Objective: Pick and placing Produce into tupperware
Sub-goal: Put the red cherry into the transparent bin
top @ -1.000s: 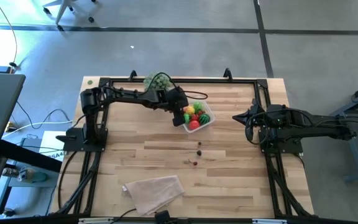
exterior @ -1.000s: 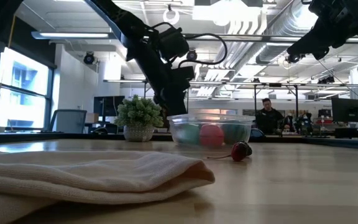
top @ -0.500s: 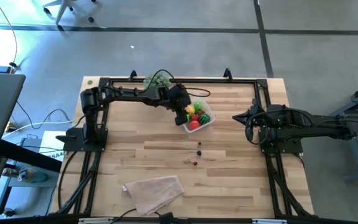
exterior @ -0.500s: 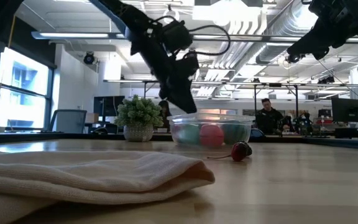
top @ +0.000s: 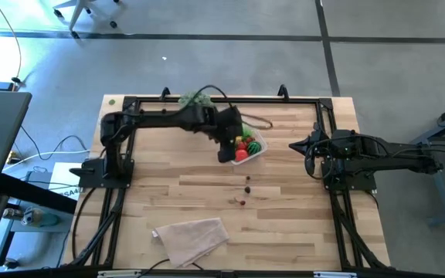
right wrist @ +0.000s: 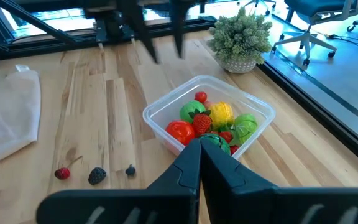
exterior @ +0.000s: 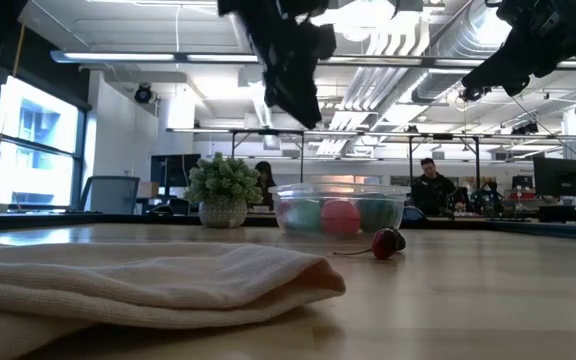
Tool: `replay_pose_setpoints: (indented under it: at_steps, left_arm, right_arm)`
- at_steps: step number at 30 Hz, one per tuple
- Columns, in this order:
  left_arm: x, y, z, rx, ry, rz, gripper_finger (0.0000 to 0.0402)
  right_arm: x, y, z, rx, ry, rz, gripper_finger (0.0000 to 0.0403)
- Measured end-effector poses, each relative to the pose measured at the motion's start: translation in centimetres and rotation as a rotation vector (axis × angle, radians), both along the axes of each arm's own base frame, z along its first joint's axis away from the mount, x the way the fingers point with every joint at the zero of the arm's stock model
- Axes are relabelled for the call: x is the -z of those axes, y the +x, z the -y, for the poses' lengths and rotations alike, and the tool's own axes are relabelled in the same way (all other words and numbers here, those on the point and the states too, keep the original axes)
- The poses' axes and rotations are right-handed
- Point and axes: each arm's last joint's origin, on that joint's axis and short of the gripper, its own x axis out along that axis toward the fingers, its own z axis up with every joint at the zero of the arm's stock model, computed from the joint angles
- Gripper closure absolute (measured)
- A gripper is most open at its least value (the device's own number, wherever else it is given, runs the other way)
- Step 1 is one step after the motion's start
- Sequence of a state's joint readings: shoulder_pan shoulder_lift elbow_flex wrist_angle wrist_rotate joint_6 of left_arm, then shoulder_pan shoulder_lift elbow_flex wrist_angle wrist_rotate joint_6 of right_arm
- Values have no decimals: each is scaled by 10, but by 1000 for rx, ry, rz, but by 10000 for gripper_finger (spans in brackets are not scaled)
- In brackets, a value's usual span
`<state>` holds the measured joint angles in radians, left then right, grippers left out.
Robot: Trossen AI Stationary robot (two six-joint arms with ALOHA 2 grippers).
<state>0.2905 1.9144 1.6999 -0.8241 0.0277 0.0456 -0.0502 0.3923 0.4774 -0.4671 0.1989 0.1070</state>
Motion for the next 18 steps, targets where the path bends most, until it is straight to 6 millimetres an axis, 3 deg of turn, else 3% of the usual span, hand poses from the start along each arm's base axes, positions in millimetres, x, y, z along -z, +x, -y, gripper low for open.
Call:
replay_pose_setpoints:
  at_steps: [6,11,18]
  left_arm:
    - [-17,-5,53,52,88,-64,260]
    - [-22,-12,85,62,130,-112,273]
    - [1,-21,129,164,128,-22,291]
  right_arm:
    - [0,0,0,0,0,0,402]
    - [0,0,0,0,0,1,402]
    - [0,0,0,0,0,1,402]
